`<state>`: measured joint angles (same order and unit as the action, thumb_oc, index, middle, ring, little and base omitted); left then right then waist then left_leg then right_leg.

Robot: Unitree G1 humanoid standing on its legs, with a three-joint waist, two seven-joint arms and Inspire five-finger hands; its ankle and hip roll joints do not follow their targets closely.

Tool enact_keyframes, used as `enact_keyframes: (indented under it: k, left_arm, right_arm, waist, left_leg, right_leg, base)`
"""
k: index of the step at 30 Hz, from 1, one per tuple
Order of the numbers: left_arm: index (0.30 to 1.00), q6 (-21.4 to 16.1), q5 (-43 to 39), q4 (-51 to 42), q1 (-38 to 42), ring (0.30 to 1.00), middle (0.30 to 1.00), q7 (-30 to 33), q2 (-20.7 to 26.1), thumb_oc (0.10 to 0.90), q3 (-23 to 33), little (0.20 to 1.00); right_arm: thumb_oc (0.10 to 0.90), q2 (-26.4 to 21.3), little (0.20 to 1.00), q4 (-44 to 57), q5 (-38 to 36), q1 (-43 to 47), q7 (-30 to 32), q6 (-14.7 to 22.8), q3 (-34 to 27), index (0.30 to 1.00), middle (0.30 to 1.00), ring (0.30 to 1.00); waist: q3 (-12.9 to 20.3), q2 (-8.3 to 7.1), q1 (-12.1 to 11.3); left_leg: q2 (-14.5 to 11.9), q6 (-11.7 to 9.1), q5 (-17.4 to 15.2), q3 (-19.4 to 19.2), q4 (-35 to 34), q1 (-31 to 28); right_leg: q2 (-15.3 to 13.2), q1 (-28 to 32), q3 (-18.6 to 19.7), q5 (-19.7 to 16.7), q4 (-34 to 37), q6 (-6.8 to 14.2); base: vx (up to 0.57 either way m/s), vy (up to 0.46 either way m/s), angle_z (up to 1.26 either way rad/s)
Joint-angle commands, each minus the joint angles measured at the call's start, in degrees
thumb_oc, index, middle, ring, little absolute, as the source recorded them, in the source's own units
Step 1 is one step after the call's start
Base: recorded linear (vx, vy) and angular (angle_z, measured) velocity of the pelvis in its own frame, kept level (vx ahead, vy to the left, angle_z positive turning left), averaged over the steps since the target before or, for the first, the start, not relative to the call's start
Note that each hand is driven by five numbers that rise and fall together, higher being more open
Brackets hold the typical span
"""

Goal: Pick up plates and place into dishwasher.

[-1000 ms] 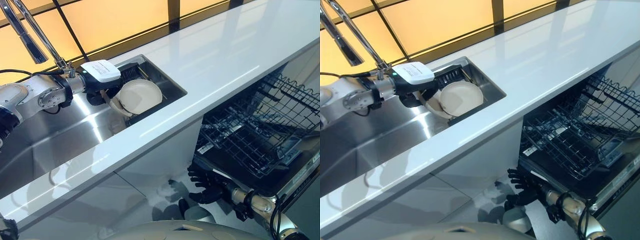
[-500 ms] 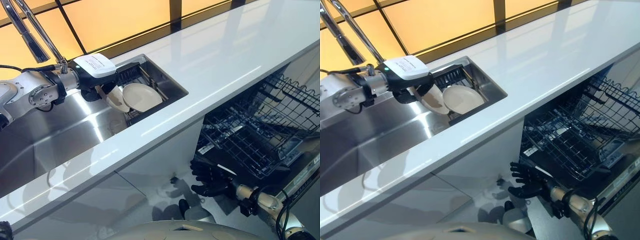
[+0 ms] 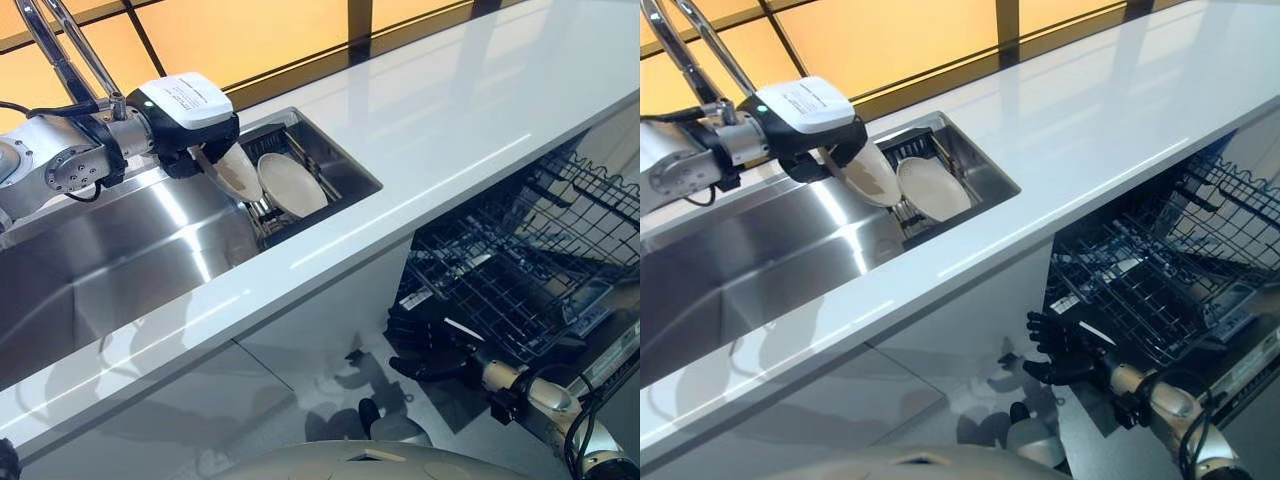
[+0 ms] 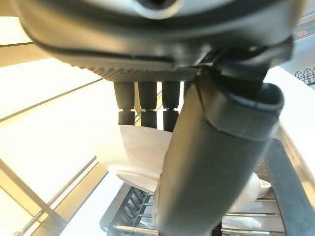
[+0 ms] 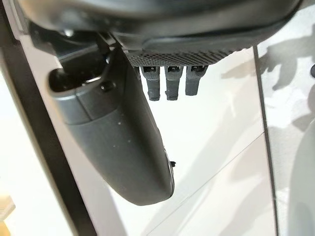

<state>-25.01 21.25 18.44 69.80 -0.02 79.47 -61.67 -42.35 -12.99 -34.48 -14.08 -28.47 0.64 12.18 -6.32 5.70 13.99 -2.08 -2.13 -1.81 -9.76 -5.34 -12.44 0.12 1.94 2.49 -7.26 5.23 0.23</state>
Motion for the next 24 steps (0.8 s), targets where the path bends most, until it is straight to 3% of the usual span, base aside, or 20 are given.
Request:
enact_keyframes:
  k: [1,9,14,21,24]
  left_arm:
    - [0.300,4.2,-5.0,4.0,8.1,0.300,0.300,7.1,6.7,0.100,5.2,0.200]
    - [0.300,3.5,-5.2,4.2,7.4,0.300,0.300,9.3,9.1,0.100,7.2,0.200]
    - [0.300,2.5,-5.6,3.4,5.4,0.300,0.300,10.7,10.2,0.100,9.4,0.200]
    - [0.300,-0.4,-8.0,5.5,5.8,0.300,0.300,14.8,11.8,0.100,9.4,0.200]
    - [0.300,-1.8,-9.4,6.5,5.5,0.300,0.300,16.2,12.0,0.100,9.9,0.200]
  right_arm:
    - [0.800,-4.0,0.900,7.4,-6.8,-1.2,-3.9,6.1,-6.9,0.900,0.900,0.900]
    - [0.800,-4.8,0.900,9.3,-14.4,-1.3,-12.5,5.0,-11.2,0.900,0.900,0.900]
    - [0.800,-5.6,0.900,10.8,-21.3,0.3,-19.2,2.0,-14.3,0.900,0.900,0.900]
    - [0.800,-9.9,0.900,11.0,-27.6,-0.4,-34.1,-4.8,-20.2,0.900,0.900,0.900]
    - [0.800,-10.8,0.900,10.6,-30.2,-0.1,-34.9,-5.7,-23.0,0.900,0.900,0.900]
  waist:
    - [6.1,-1.36,-0.1]
    - [6.3,-1.56,-0.5]
    - [6.6,-1.77,-1.1]
    - [7.2,-2.07,-1.3]
    - [7.2,-2.31,-1.2]
  left_leg:
    - [2.1,2.4,1.1,-0.7,0.3,3.2]
    - [2.1,2.4,1.2,-0.4,0.3,3.5]
    - [2.3,2.4,1.2,0.0,0.3,3.8]
    - [2.5,2.5,1.2,0.3,0.3,4.2]
    - [2.5,2.4,1.3,0.2,0.3,4.2]
  right_leg:
    - [0.2,2.5,0.2,2.8,-0.2,5.2]
    - [0.1,2.3,0.1,2.7,-0.2,5.3]
    - [0.0,2.2,-0.3,2.7,-0.2,5.2]
    - [-0.2,1.9,-0.4,2.5,-0.3,5.2]
    - [-0.1,1.8,-0.2,2.4,-0.4,5.1]
  base:
    - [0.00,0.000,0.00]
    - [0.00,0.000,0.00]
    - [0.00,0.000,0.00]
    - [0.00,0.000,0.00]
    - [0.00,0.000,0.00]
